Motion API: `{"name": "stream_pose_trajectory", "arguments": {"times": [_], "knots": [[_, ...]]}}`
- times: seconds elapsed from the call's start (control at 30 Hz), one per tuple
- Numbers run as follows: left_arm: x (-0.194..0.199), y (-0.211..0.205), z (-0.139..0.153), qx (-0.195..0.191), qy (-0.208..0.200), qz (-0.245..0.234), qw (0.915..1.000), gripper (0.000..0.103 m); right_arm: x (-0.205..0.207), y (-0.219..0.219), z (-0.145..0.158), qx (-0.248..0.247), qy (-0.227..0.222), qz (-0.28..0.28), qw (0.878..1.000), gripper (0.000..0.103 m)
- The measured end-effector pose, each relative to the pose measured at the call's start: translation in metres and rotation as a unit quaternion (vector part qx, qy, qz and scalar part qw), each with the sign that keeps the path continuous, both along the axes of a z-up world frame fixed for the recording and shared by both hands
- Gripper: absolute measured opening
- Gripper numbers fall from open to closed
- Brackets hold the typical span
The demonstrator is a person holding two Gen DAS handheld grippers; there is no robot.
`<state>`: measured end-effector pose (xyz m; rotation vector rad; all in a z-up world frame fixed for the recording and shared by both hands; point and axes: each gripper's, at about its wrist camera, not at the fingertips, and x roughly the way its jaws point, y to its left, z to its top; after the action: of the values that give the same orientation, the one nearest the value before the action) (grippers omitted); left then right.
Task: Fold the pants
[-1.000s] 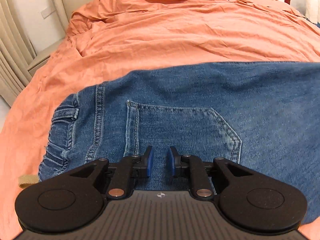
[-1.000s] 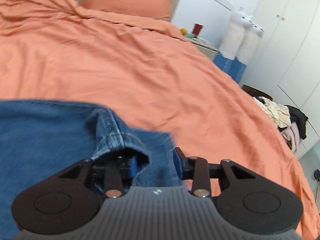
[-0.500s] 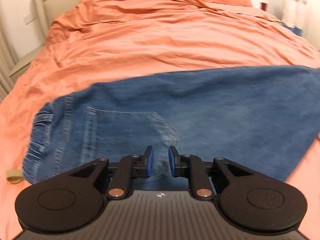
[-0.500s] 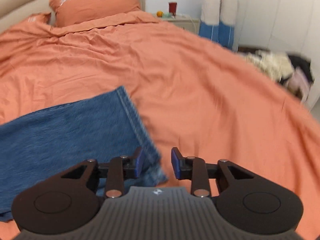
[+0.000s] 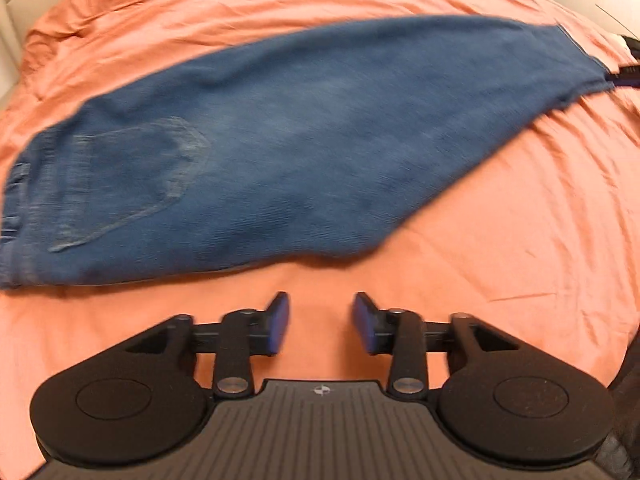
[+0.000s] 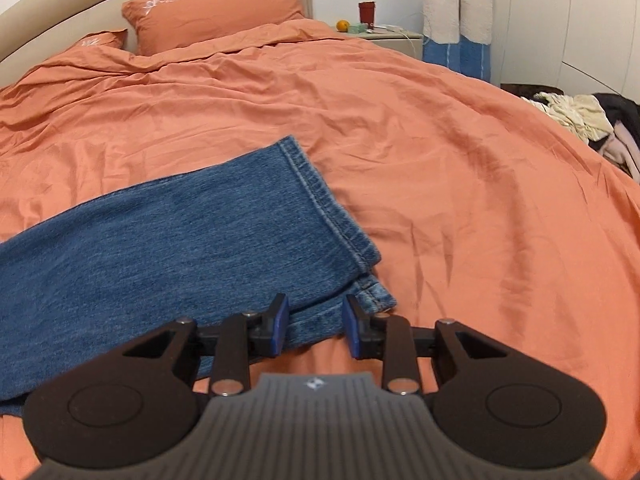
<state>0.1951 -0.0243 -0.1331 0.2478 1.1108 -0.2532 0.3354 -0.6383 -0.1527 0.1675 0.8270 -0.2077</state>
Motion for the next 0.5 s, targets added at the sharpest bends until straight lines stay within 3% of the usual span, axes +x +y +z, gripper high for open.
{"name": "stream_pose_trajectory", "arguments": {"times": [0.1, 0.3, 0.5], "knots": [[0.006, -0.016, -0.013, 0.015, -0.036, 0.002, 0.9992, 0.057, -0.004, 0.005, 0.003, -0.002, -0.001, 0.012, 1.0, 0.026], [0.025, -0.013, -0.004, -0.034, -0.103, 0.054, 0.9927, 0.06, -0.02, 0.011, 0.008, -0.027, 0.005, 0.036, 0.999, 0.027], [0.045, -0.007, -0.002, -0.098, -0.099, 0.115, 0.9835, 0.067, -0.024, 0.005, 0.007, -0.038, 0.014, 0.033, 0.999, 0.028]]}}
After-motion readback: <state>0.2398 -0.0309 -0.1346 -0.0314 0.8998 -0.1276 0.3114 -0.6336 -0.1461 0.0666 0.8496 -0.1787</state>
